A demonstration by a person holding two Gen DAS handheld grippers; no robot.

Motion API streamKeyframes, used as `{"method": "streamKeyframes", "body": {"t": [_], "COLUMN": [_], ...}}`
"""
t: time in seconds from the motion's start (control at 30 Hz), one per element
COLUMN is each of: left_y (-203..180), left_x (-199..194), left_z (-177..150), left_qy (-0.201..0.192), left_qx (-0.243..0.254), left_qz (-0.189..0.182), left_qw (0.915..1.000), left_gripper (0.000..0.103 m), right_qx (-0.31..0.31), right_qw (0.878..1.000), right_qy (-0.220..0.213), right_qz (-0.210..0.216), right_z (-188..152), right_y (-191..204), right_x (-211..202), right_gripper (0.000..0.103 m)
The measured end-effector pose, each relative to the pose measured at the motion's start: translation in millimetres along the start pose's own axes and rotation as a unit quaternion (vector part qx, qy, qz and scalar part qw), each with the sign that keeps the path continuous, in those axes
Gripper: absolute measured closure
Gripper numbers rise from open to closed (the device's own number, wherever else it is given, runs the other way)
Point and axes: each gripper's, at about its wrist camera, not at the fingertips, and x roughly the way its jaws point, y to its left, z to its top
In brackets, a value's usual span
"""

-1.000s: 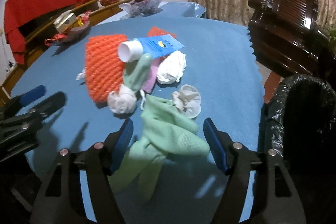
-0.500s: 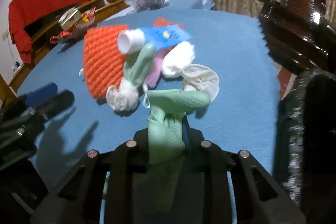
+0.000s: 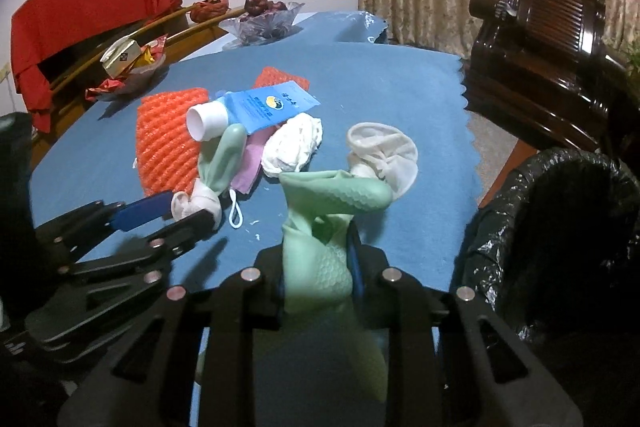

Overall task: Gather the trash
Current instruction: 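Grasp the second green glove with the left gripper while the right holds its glove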

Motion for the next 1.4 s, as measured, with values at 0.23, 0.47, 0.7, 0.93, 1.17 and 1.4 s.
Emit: {"method": "streamKeyframes", "body": {"t": [0.23, 0.47, 0.7, 0.93, 1.17, 1.4], "left_y": [-0.1, 3.1, 6.9, 5.0, 0.5, -4.3], "left_x": [9.9, -18.1, -53.0, -60.9, -36.8, -6.8], "left_z": [2.2, 0.4, -0.1, -12.2, -25.6, -24.4], "left_qy": [0.013, 0.005, -0.004, 0.014, 0.036, 0.062], "left_qx": [-0.006, -0.012, -0.019, -0.010, -0.002, -0.009], "left_qz": [0.002, -0.004, -0.018, -0.022, -0.029, -0.033], "left_qw": [0.9999, 0.9999, 0.9996, 0.9996, 0.9989, 0.9975], "left_gripper": [0.074, 0.076, 0.077, 0.077, 0.053, 0.053], "right_qx": [0.012, 0.013, 0.013, 0.013, 0.016, 0.016], "right_qw": [1.000, 1.000, 1.000, 1.000, 1.000, 1.000], "right_qy": [0.003, -0.006, -0.014, -0.010, 0.002, 0.004], "right_qz": [0.001, 0.004, 0.004, 0.003, -0.003, -0.007], "right_z": [-1.6, 1.4, -1.6, -8.9, -17.7, -17.7], "right_y": [-10.7, -6.0, -4.5, -2.6, -2.7, -4.3], "right_x": [-1.2, -12.8, -31.2, -43.8, -42.5, -39.8], "right_gripper": [0.080, 0.080, 0.080, 0.080, 0.080, 0.080]}}
